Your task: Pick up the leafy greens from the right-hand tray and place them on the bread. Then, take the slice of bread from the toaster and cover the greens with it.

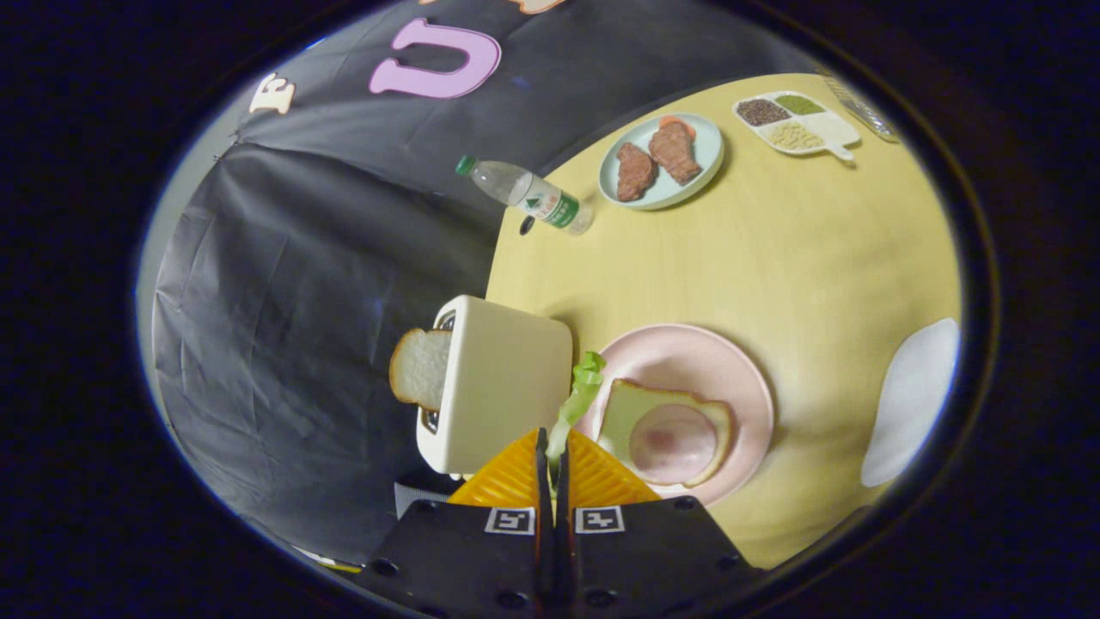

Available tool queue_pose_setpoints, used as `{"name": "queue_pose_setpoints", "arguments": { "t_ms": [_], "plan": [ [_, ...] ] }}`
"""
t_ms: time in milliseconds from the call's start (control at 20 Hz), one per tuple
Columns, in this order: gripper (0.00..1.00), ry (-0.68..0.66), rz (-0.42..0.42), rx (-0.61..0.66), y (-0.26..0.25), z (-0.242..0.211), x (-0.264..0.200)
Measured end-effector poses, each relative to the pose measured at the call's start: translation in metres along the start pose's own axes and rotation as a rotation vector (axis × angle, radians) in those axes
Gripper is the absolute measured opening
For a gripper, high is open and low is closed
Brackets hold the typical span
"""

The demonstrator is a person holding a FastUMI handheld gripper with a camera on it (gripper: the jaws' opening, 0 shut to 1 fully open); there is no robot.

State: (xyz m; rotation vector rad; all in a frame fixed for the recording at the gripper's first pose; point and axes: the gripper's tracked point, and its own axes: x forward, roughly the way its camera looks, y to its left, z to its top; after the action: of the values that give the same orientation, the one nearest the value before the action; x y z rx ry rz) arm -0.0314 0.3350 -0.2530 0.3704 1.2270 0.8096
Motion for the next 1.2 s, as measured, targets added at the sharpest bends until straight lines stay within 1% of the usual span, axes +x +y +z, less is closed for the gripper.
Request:
{"name": "queue_pose_setpoints", "arguments": {
  "t_ms": [150, 350, 550, 600, 700, 900, 1050, 1200],
  "plan": [
    [0.04, -0.005, -0.049, -0.002, -0.018, -0.004, 0.016],
    [0.03, -0.027, -0.137, 0.0, -0.051, -0.002, 0.011],
    [0.04, 0.005, -0.264, -0.103, -0.087, -0.015, 0.006],
    [0.04, 0.016, -0.285, -0.123, -0.092, -0.02, 0.005],
    [0.05, 0.021, -0.287, -0.147, -0.093, -0.026, 0.011],
    [0.11, 0.022, -0.296, -0.164, -0.092, -0.03, 0.007],
    [0.5, 0.02, -0.324, -0.181, -0.096, -0.031, -0.002],
    [0.88, -0.009, -0.417, -0.211, -0.104, -0.029, -0.021]
  ]
}}
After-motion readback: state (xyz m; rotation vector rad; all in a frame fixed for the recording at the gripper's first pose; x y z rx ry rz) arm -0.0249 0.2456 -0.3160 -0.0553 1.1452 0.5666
